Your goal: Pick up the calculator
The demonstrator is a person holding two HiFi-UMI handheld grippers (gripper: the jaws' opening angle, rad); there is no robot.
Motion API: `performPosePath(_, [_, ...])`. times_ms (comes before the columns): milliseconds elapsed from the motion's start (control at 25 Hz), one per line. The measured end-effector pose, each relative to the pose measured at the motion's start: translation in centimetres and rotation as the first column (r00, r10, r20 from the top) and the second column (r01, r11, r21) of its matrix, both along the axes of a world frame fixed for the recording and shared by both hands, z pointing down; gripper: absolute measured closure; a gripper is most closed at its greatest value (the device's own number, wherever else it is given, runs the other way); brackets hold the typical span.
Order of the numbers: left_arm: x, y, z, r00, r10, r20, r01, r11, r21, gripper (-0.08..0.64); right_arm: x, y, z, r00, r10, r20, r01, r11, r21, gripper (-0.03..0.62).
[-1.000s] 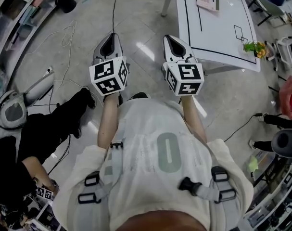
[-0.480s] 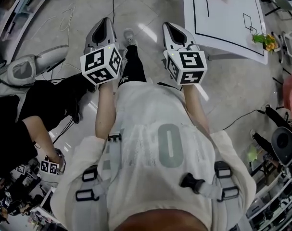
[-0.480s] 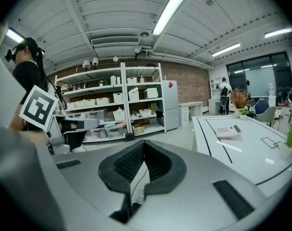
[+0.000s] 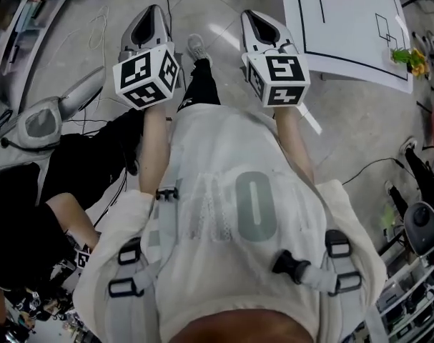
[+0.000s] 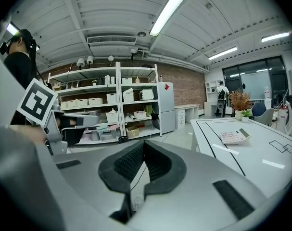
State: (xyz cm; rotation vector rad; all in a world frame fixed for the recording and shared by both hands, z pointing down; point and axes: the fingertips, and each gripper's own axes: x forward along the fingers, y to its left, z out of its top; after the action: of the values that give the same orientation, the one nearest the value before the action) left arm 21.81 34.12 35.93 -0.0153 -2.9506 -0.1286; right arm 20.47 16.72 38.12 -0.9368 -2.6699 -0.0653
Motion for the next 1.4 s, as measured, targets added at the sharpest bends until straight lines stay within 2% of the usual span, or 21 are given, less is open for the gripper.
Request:
performPosePath(360, [-7.5, 6.0, 3.4, 0.997, -0.037, -0.073, 0.037, 0.999, 0.011, 0.539, -7.9, 6.9, 2.9, 0.996, -0.062, -0.057, 0.063, 0.998, 0.027, 0.584])
performPosePath(520, [-14.0, 8.8, 2.5, 0.998, -0.026, -0.053, 0.025, 1.0, -0.015, 0.54, -14.1, 10.6, 2.8, 0.994, -0.091, -0.063, 0.094, 0.994, 0.051, 0.584])
performPosePath(680, [-21.2, 11.7, 1.2, 0.999, 0.003, -0.035, -0.004, 1.0, -0.027, 0.538, -21.2, 13.7, 1.4, 0.997, -0.066, -0.041, 0.07, 0.993, 0.097, 0.584])
performPosePath(920, [-31.5, 13.6, -0.4, 0.99, 0.137, 0.016, -0.136, 0.99, -0.024, 0.538, -30.6, 16.6, 0.6, 0.999, 0.004, -0.04, 0.0, 0.995, 0.101, 0.584])
performPosePath(1040, [-35.0, 14.4, -0.1, 0.987, 0.16, 0.009, -0.16, 0.987, 0.025, 0.538, -33.2, 16.9, 1.1, 0.998, 0.048, -0.049, -0.043, 0.993, 0.109, 0.584])
performPosePath(1120, [-36.6, 14.6, 0.1, 0.985, 0.171, 0.004, -0.171, 0.985, 0.027, 0.538, -34.4, 16.5, 1.4, 0.995, 0.08, -0.055, -0.073, 0.991, 0.116, 0.584])
performPosePath(1280, [-38.5, 14.3, 0.9, 0.98, 0.197, -0.024, -0.196, 0.98, 0.022, 0.539, -35.7, 15.6, 2.2, 0.991, 0.114, -0.073, -0.1, 0.981, 0.167, 0.584])
performPosePath(1400, [-39.3, 13.3, 1.7, 0.976, 0.213, -0.043, -0.212, 0.977, 0.023, 0.538, -36.4, 15.1, 2.4, 0.989, 0.116, -0.087, -0.102, 0.983, 0.153, 0.584])
